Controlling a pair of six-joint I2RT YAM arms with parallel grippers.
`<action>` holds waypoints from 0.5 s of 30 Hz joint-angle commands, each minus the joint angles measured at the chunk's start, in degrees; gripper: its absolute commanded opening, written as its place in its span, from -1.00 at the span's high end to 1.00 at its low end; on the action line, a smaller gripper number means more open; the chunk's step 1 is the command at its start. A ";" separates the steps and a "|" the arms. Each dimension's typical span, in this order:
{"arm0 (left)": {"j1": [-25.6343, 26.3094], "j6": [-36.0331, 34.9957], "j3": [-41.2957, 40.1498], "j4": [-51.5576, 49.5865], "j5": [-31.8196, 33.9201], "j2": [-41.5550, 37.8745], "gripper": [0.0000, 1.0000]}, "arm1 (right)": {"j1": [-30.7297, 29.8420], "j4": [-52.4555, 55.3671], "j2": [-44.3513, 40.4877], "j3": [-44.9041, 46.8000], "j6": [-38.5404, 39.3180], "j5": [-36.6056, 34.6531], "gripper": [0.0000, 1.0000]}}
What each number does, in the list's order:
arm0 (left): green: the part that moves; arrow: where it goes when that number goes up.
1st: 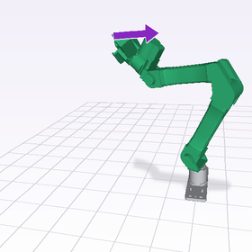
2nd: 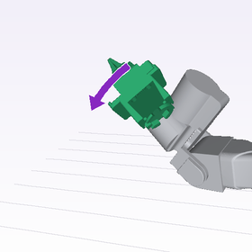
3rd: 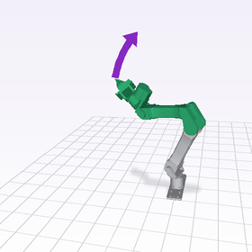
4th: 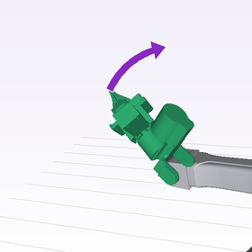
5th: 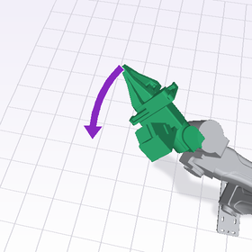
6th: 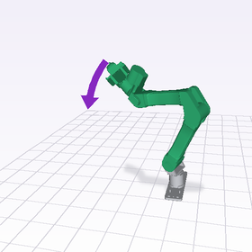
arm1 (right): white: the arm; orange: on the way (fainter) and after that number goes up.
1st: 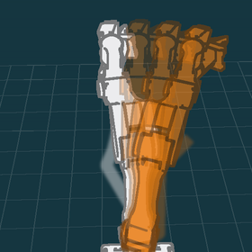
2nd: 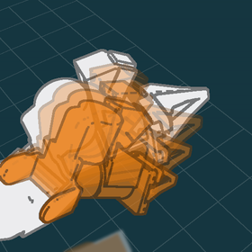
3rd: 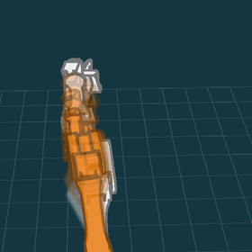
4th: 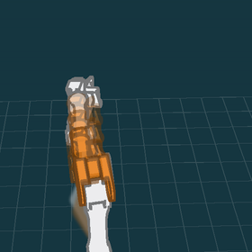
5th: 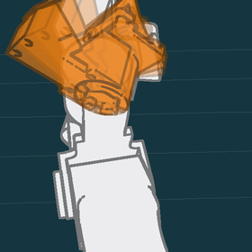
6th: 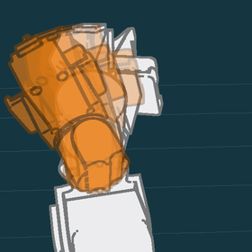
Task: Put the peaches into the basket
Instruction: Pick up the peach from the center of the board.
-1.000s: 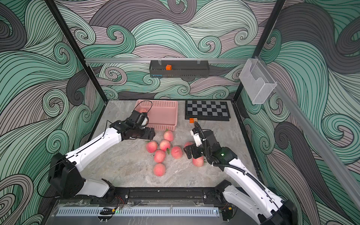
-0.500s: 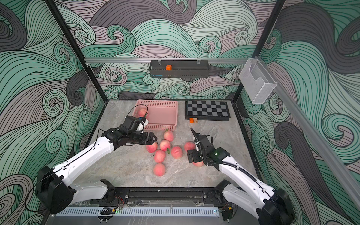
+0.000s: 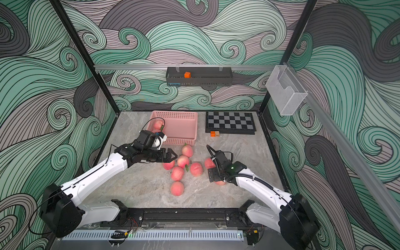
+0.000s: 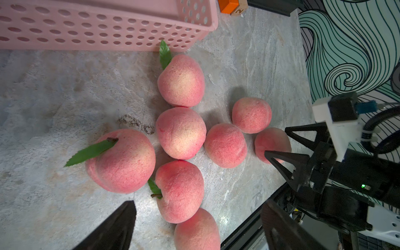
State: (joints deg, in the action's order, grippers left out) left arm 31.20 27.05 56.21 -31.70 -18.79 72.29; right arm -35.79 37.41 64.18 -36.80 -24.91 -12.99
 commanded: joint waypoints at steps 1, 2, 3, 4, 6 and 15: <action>-0.33 0.74 0.26 1.03 -1.93 -0.31 -0.83 | -0.46 -0.50 0.44 0.09 -2.29 -1.01 -0.98; -0.34 0.77 0.14 1.20 -2.19 -0.39 -0.83 | -0.54 -0.72 0.58 0.29 -2.39 -0.95 -0.98; -0.28 0.94 0.00 1.42 -2.47 -0.49 -0.83 | -0.64 -0.85 0.66 0.57 -2.63 -0.86 -0.98; -0.35 1.01 -0.09 1.52 -2.57 -0.55 -0.83 | -0.69 -1.03 0.74 0.82 -2.79 -0.77 -0.98; -0.35 1.18 -0.22 1.87 -2.65 -0.57 -0.83 | -0.88 -1.34 0.97 1.33 -3.22 -0.71 -0.98; -0.32 1.60 -0.65 2.61 -3.45 -0.23 -0.82 | -1.12 -2.46 1.42 2.87 -4.45 -0.53 -0.98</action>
State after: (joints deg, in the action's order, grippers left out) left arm 31.20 28.12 55.79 -30.06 -21.21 72.29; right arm -36.49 35.48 65.45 -34.68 -27.44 -13.04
